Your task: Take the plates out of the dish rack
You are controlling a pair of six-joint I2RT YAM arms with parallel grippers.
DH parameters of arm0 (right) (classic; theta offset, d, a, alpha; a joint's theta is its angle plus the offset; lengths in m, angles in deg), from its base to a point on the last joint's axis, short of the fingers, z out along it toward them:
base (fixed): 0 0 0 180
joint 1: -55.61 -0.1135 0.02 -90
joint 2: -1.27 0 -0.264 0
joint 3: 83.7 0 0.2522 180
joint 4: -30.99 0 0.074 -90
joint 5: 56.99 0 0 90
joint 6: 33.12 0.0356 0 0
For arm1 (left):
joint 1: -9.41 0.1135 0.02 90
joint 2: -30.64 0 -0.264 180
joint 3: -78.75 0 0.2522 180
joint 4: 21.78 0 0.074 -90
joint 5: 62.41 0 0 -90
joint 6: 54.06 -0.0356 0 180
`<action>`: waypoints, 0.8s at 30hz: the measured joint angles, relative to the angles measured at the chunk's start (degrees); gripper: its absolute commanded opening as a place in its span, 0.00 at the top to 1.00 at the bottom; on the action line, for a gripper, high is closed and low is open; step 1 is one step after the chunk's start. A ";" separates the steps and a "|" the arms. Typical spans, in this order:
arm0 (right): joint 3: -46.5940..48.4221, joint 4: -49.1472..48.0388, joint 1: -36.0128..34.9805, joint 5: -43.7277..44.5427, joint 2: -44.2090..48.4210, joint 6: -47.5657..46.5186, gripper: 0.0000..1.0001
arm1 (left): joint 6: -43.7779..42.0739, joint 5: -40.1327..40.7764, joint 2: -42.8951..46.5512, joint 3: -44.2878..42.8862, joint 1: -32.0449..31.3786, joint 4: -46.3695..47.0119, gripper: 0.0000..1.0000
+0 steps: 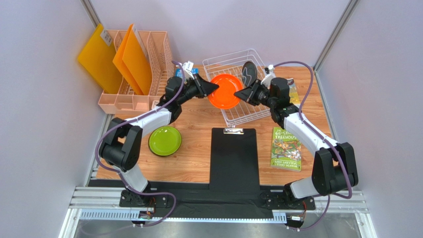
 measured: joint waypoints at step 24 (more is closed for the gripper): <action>3.43 6.60 3.74 0.09 -1.25 -4.98 0.32 | -10.34 28.37 41.75 27.91 0.11 -23.87 1.00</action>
